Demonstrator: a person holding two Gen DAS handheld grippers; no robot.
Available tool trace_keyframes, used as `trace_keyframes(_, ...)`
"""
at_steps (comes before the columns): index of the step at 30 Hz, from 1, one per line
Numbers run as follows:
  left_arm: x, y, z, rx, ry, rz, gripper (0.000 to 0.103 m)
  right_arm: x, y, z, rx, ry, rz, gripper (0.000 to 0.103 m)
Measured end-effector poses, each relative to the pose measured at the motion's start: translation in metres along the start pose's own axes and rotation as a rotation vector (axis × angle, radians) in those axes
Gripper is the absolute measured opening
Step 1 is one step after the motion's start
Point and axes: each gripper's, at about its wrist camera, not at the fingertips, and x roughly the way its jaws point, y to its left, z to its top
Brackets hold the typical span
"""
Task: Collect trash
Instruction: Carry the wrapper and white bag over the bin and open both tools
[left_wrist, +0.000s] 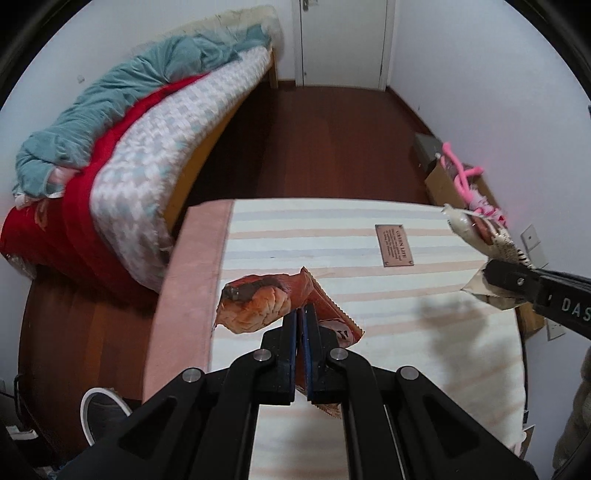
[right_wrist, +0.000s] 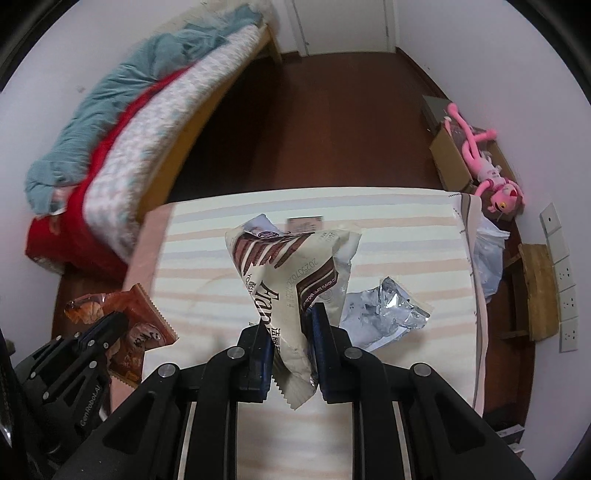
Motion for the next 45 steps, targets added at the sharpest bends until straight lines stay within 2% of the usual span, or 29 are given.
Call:
trace_keyframes(7, -0.081, 0.044, -0.034, -0.047, -0.087, -0.008, 0.001, -0.065, 0.065, -0.049, -0.096, -0.052, 0.109, 0.020)
trace_keyframes(12, -0.132, 0.092, -0.063, -0.098, -0.137, 0.005, 0.001, -0.100, 0.129, -0.090, -0.179, -0.081, 0.198, 0.020)
trace_keyframes(20, -0.197, 0.193, -0.108, -0.187, -0.202, 0.080, 0.001, -0.113, 0.254, -0.144, -0.295, -0.063, 0.353, 0.020)
trace_keyframes(25, -0.213, 0.263, -0.137, -0.258, -0.202, 0.157, 0.001, -0.093, 0.342, -0.176, -0.380, 0.000, 0.437, 0.020)
trace_keyframes(29, -0.199, 0.325, -0.165, -0.358, -0.156, 0.193, 0.001, -0.052, 0.409, -0.204, -0.447, 0.080, 0.453, 0.020)
trace_keyframes(34, -0.145, 0.398, -0.202, -0.519, -0.017, 0.144, 0.002, 0.030, 0.466, -0.232, -0.503, 0.205, 0.415, 0.020)
trace_keyframes(38, -0.081, 0.451, -0.233, -0.646, 0.129, 0.060, 0.003, 0.106, 0.491, -0.250, -0.500, 0.335, 0.392, 0.020)
trace_keyframes(45, 0.013, 0.499, -0.270, -0.766, 0.305, -0.028, 0.005, 0.212, 0.513, -0.278, -0.472, 0.518, 0.362, 0.020)
